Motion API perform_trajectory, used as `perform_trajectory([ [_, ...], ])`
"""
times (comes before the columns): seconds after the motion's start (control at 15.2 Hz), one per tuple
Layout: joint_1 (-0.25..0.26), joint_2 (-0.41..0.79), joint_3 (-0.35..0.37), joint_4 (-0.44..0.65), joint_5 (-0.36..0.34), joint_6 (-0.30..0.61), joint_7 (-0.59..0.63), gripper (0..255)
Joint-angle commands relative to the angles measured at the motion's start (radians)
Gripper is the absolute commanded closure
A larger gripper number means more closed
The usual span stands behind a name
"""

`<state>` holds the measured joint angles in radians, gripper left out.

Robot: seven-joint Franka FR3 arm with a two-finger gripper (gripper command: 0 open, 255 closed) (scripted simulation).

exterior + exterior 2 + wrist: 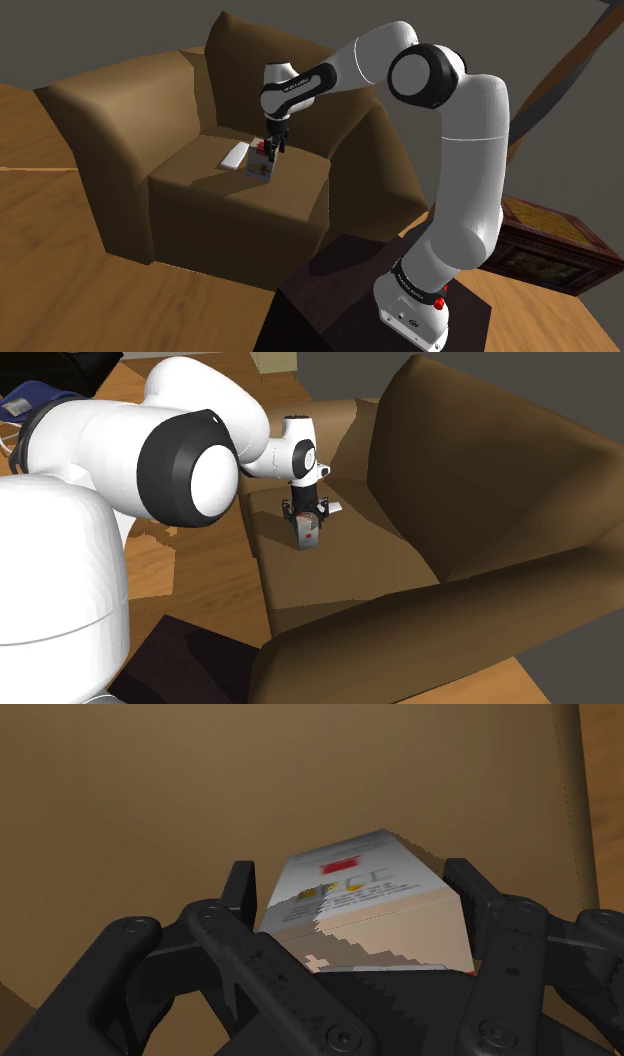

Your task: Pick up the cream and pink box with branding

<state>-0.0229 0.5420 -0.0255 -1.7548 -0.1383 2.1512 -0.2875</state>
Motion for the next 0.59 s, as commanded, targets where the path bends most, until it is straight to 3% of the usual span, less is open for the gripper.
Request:
perform_trajectory([
  [0.0, 0.0, 0.003, 0.0, 0.004, 0.0, -0.002, 0.0, 255],
  [0.53, 0.0, -0.058, 0.002, 0.023, 0.005, -0.082, -0.011, 255],
])
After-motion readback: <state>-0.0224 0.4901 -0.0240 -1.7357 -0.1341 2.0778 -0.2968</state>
